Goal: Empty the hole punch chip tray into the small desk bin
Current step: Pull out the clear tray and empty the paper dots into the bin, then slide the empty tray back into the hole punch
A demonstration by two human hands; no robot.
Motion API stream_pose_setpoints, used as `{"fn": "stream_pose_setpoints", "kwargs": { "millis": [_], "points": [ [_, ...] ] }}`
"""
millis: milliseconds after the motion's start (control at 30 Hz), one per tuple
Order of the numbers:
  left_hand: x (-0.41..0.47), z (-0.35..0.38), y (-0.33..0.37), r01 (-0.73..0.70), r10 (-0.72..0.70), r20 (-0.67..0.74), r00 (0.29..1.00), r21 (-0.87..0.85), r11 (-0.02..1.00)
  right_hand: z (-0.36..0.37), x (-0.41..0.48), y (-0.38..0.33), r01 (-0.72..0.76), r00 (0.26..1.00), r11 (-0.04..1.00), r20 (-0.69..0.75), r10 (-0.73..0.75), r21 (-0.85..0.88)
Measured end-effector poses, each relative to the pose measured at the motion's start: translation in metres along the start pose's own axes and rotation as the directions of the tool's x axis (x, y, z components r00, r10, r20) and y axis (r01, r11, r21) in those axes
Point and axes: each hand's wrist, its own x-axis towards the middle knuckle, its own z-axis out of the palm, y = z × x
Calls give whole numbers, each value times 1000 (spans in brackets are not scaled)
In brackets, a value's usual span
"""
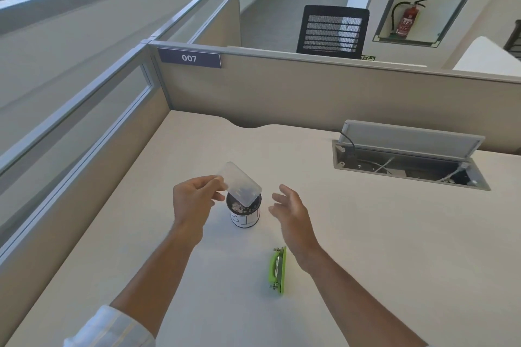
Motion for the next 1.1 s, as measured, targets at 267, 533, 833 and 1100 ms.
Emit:
{"fn": "stream_pose_setpoints", "kwargs": {
  "millis": [267, 533, 833, 1100],
  "points": [
    [-35, 17, 27, 16, -34, 341, 940, 56, 998, -30, -18, 3, -65, 997, 935, -12, 74, 349],
    [-75, 49, 24, -79, -28, 532, 846, 177, 981, -51, -66, -1, -285, 948, 803, 279, 154, 523],
    [-102, 71, -18, -95, -85, 602, 794, 260, 961, -71, -98, 18, -319, 946, 742, 241, 216, 590],
    [-85, 37, -87, -271, -64, 574, 816, 478, 836, -94, -116, 30, -305, 951, 712, 160, 265, 632]
  ]
}}
